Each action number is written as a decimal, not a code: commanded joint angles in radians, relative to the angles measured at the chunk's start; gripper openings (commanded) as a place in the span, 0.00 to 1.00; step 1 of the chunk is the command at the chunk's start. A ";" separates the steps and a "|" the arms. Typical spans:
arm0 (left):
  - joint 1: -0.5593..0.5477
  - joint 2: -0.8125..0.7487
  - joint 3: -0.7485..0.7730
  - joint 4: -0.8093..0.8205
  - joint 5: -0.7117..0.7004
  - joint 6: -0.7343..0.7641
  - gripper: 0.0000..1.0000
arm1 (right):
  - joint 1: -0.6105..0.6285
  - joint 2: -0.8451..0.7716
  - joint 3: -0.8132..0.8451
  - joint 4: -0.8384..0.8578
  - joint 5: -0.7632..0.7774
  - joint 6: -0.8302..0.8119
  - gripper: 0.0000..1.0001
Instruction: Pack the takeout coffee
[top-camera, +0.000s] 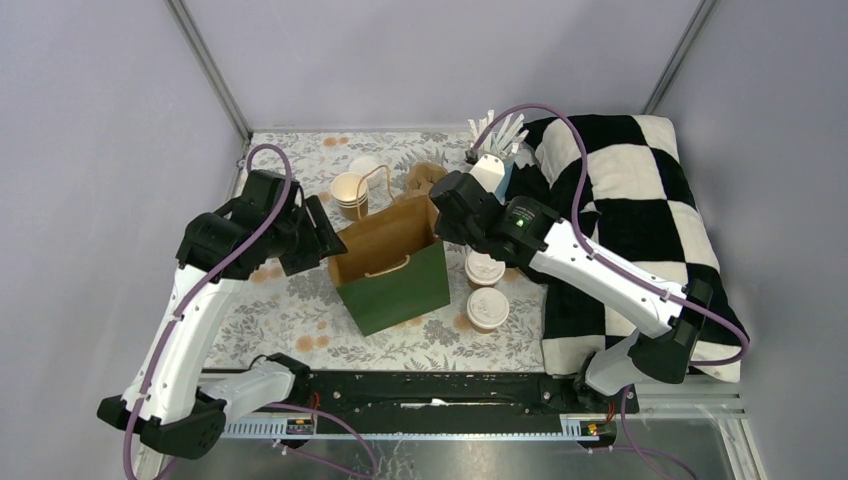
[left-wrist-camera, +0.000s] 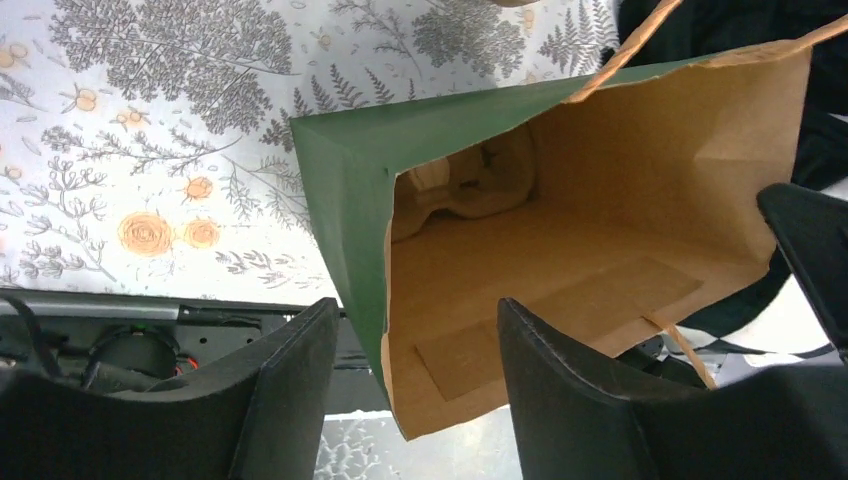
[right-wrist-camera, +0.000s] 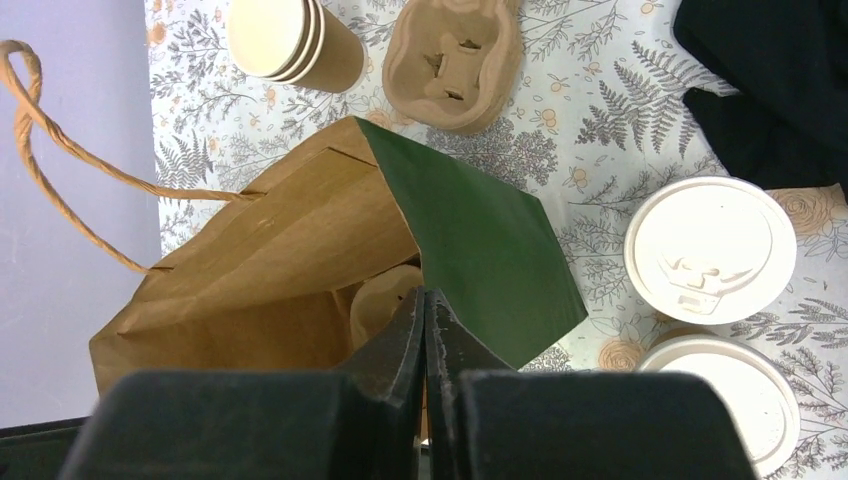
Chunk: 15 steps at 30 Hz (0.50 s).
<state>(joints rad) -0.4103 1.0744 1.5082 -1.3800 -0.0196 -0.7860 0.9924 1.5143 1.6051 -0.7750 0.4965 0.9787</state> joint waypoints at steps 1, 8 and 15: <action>0.005 -0.049 -0.026 0.083 0.040 -0.049 0.56 | 0.009 -0.035 -0.015 0.077 0.026 -0.027 0.05; 0.005 0.004 -0.056 0.085 -0.030 -0.023 0.48 | 0.009 -0.079 -0.058 0.129 -0.031 -0.117 0.09; 0.005 0.018 -0.051 0.093 -0.060 0.022 0.27 | 0.011 -0.087 -0.071 0.131 -0.064 -0.125 0.13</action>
<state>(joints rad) -0.4103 1.0977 1.4506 -1.3315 -0.0418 -0.7990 0.9932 1.4586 1.5295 -0.6815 0.4507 0.8772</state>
